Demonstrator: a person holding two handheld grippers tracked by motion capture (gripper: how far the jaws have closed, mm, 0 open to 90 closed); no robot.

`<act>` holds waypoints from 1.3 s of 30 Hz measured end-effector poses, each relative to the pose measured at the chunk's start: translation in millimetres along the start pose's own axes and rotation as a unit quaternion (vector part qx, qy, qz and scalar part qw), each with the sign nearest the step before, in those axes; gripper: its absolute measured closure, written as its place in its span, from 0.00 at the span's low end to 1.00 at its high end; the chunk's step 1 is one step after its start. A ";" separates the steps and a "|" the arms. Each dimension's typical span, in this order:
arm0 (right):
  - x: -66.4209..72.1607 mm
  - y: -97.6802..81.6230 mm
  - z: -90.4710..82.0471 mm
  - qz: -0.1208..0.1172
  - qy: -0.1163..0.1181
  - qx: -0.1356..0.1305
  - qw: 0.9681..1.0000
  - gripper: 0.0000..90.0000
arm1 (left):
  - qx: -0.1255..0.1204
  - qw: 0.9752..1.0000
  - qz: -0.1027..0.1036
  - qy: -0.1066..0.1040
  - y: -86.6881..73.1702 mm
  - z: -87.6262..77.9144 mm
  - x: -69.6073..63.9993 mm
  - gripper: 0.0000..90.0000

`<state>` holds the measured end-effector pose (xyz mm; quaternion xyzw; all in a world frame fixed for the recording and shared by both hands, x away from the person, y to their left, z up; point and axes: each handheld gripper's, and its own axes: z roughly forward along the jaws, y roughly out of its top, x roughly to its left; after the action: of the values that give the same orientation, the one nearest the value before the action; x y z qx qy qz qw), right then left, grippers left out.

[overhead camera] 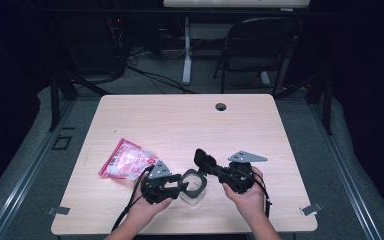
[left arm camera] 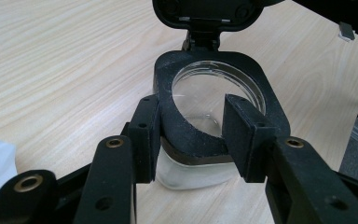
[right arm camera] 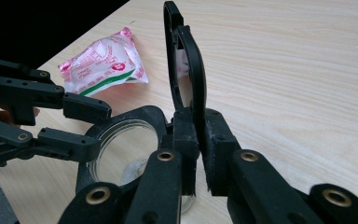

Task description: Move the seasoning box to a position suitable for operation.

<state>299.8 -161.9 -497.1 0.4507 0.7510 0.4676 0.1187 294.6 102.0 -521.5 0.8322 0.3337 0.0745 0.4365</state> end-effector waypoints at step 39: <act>-0.3 -1.0 -8.7 -0.013 0.027 0.000 1.000 0.65 | -0.044 0.995 -0.044 0.074 -1.7 -63.9 61.3 0.58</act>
<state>294.1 -167.5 -493.3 0.4284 0.7598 0.4778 0.1045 314.2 183.9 -494.2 0.7890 0.3978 0.1307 0.4496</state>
